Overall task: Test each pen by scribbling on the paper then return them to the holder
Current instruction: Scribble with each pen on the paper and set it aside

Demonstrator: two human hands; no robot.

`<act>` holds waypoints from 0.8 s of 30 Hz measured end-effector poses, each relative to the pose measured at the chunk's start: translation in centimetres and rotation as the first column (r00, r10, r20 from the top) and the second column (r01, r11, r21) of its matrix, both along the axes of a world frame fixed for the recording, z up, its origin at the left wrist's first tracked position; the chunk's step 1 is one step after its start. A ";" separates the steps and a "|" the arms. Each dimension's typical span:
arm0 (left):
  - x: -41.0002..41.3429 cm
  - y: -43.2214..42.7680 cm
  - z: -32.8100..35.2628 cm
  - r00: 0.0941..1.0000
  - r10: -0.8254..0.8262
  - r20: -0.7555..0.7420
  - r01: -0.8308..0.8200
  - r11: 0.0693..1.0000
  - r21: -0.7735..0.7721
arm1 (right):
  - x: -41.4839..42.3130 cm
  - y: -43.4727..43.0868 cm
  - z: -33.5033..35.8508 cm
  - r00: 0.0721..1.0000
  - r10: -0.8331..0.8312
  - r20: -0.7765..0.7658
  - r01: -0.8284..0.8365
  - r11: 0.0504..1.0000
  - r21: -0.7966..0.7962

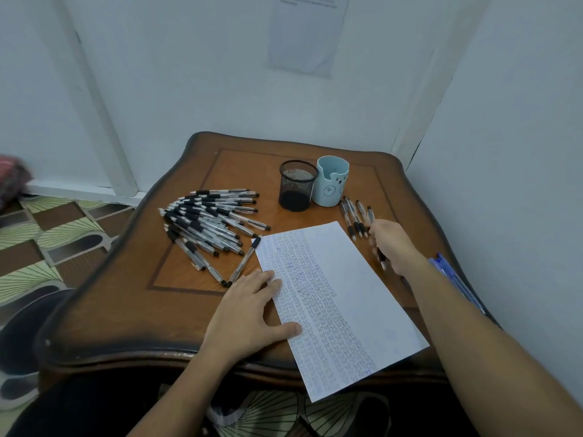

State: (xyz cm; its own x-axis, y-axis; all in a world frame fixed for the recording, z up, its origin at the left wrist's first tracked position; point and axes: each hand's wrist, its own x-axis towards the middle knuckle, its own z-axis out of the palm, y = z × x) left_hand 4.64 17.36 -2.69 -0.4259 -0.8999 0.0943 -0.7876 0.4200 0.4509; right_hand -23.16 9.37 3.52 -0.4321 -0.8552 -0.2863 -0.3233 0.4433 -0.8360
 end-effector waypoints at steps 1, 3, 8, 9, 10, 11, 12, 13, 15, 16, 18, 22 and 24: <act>0.0 0.0 0.1 1.000 0.003 0.009 -0.003 1.000 0.009 | -0.4 -0.9 0.1 0.992 0.040 -0.120 -0.039 0.999 0.004; -0.1 0.0 0.2 1.000 0.007 0.030 -0.008 1.000 0.025 | -1.2 -2.6 0.2 0.954 0.116 -0.275 -0.117 0.993 0.011; 0.0 -0.2 0.2 0.999 -0.002 0.039 0.002 1.000 0.003 | -1.5 -5.8 0.4 0.864 0.137 -0.485 -0.138 0.990 0.035; 0.1 -0.2 0.1 0.999 -0.005 0.040 0.005 1.000 -0.001 | -1.5 -6.2 0.3 0.846 0.148 -0.512 -0.143 0.989 0.050; 0.1 -0.3 0.0 0.999 -0.007 0.033 0.008 1.000 -0.003 | -1.4 -6.5 0.1 0.830 0.158 -0.535 -0.147 0.987 0.064; 0.1 -0.3 0.0 1.000 -0.008 0.022 0.008 1.000 -0.002 | -1.4 -6.6 -0.1 0.819 0.163 -0.550 -0.146 0.986 0.074; 0.1 -0.3 -0.1 1.000 -0.008 0.015 0.008 1.000 -0.003 | -1.4 -6.6 -0.3 0.811 0.166 -0.561 -0.149 0.986 0.077; 0.1 -0.3 -0.1 1.000 -0.009 0.017 0.009 1.000 -0.003 | -1.3 -6.5 -0.4 0.803 0.165 -0.572 -0.152 0.986 0.071; 0.1 -0.3 -0.1 1.000 -0.006 0.024 0.006 1.000 -0.001 | -1.0 -6.3 -0.9 0.764 0.137 -0.630 -0.166 0.986 0.013; 0.1 -0.2 0.0 1.000 -0.004 0.025 0.004 1.000 -0.001 | -0.6 -6.1 -1.1 0.738 0.129 -0.662 -0.193 0.981 -0.024; 0.0 -0.2 0.2 0.999 -0.002 0.034 0.002 1.000 0.005 | 0.7 -5.8 -1.5 0.699 0.185 -0.691 -0.325 0.943 -0.076; 0.0 0.0 0.4 0.999 0.002 0.044 -0.002 1.000 0.004 | 6.2 -5.2 -2.2 0.673 0.430 -0.602 -0.565 0.824 -0.042; -0.1 0.1 0.5 0.999 0.004 0.044 -0.005 1.000 0.003 | 9.5 -5.0 -2.4 0.745 0.463 -0.480 -0.568 0.818 -0.093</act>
